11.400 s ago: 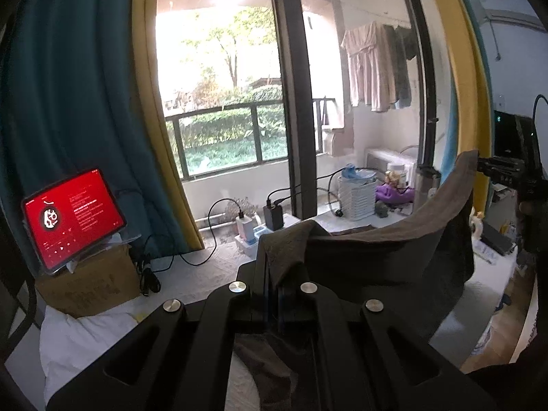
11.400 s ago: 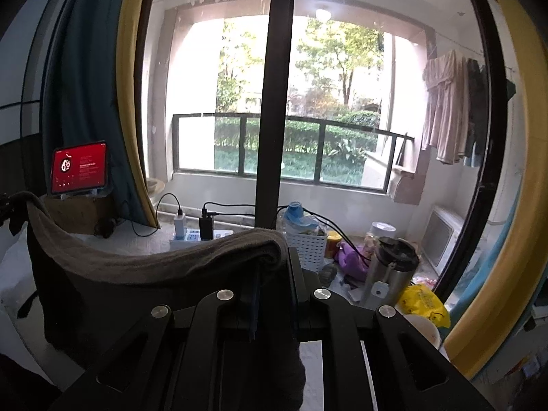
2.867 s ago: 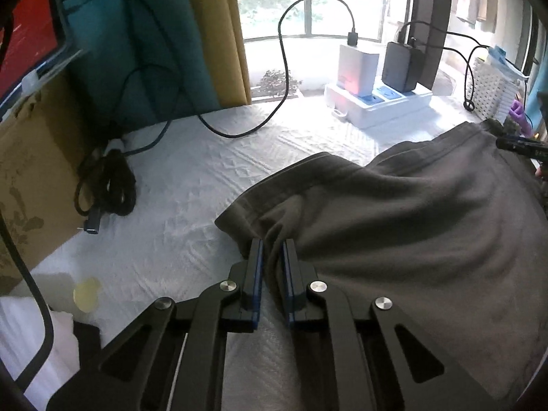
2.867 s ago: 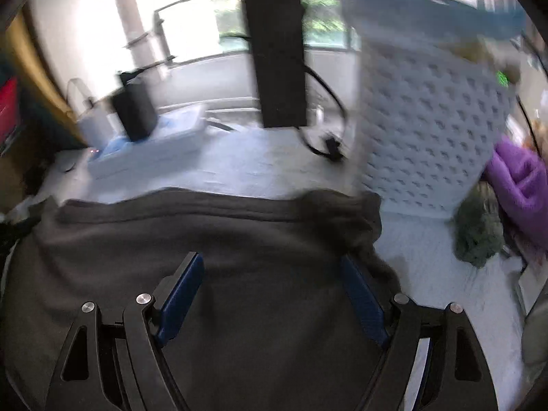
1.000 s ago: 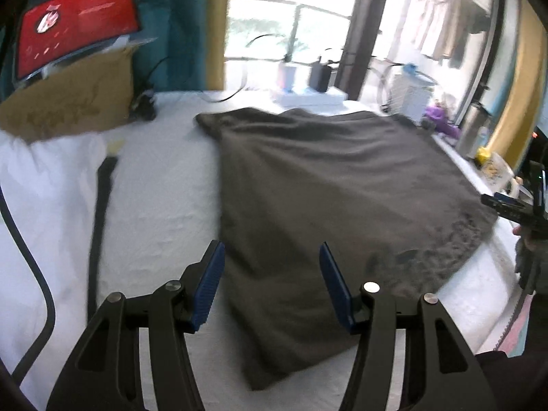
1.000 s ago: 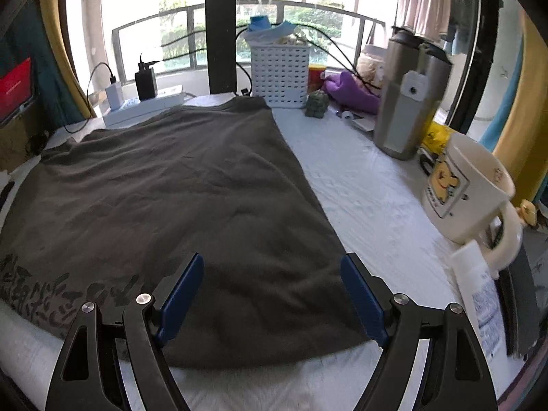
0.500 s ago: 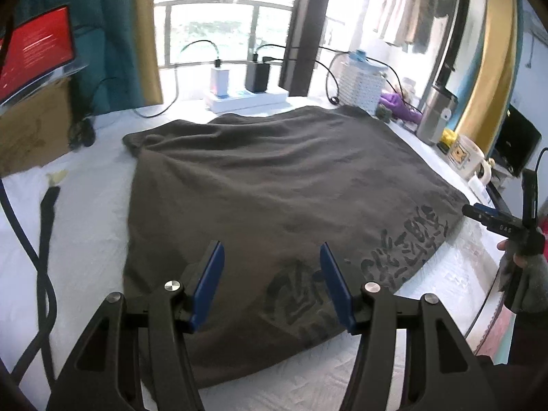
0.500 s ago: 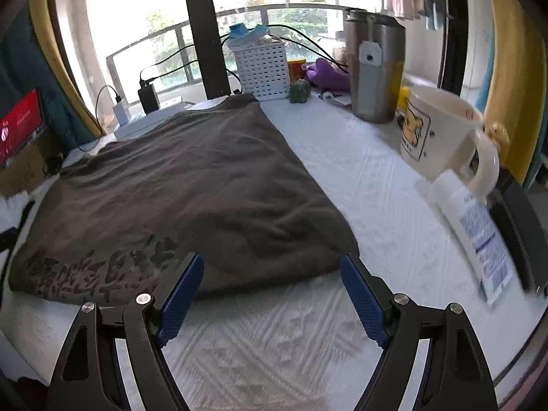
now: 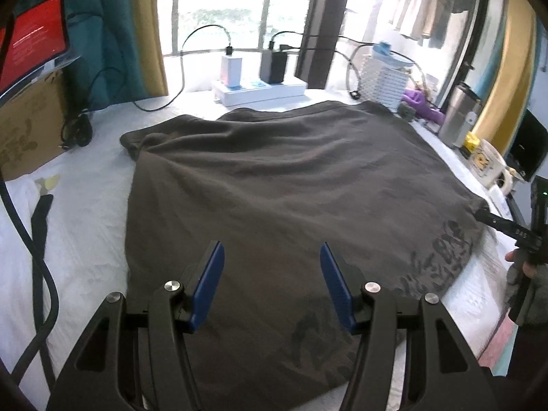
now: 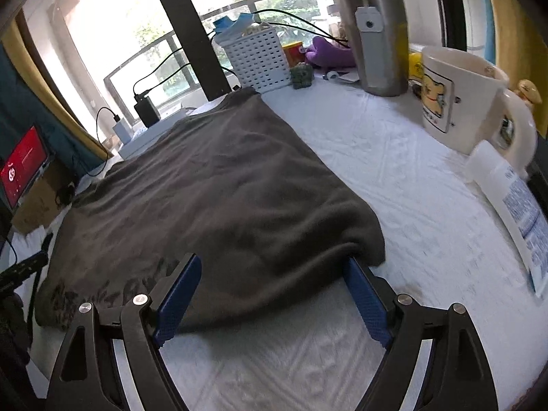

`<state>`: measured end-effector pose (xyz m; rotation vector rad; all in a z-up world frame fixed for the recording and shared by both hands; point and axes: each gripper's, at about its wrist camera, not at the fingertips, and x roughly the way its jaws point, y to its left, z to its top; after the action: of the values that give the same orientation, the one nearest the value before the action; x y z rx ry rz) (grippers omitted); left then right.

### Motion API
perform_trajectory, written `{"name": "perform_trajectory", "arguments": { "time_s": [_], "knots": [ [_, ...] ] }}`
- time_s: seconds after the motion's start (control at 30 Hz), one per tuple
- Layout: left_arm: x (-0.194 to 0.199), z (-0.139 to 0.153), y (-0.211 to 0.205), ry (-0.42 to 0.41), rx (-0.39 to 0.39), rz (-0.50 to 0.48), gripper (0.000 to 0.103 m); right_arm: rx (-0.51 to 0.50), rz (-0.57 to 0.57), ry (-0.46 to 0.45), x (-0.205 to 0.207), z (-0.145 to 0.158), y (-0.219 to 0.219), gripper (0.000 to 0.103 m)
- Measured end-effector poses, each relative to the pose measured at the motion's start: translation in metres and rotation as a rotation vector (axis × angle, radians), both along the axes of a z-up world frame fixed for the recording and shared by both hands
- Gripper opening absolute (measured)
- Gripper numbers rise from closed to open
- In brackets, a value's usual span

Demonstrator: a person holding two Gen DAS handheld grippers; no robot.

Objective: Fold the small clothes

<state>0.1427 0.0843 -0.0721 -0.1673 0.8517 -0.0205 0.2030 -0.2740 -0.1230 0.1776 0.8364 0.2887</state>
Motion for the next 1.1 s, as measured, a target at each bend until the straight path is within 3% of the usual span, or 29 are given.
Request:
{"name": "perform_trajectory", "arguments": {
  "time_s": [0.6, 0.73, 0.83, 0.9, 1.1],
  "knots": [
    [0.029, -0.01, 0.024, 0.035, -0.006, 0.037, 0.059, -0.041, 0.054, 0.002, 0.044, 0.002, 0.03, 0.084],
    [0.032, -0.014, 0.026, 0.041, -0.015, 0.033, 0.059, -0.065, 0.038, -0.003, 0.05, 0.0, 0.03, 0.048],
    [0.034, -0.018, 0.027, 0.046, -0.024, 0.03, 0.059, -0.08, 0.042, -0.009, 0.052, 0.0, 0.033, 0.043],
    [0.035, -0.019, 0.027, 0.046, -0.033, 0.024, 0.059, -0.074, 0.062, -0.001, 0.053, -0.001, 0.035, 0.027],
    [0.034, -0.019, 0.031, 0.038, -0.04, 0.014, 0.059, -0.022, 0.091, 0.001, 0.055, 0.007, 0.034, 0.02]
  ]
}}
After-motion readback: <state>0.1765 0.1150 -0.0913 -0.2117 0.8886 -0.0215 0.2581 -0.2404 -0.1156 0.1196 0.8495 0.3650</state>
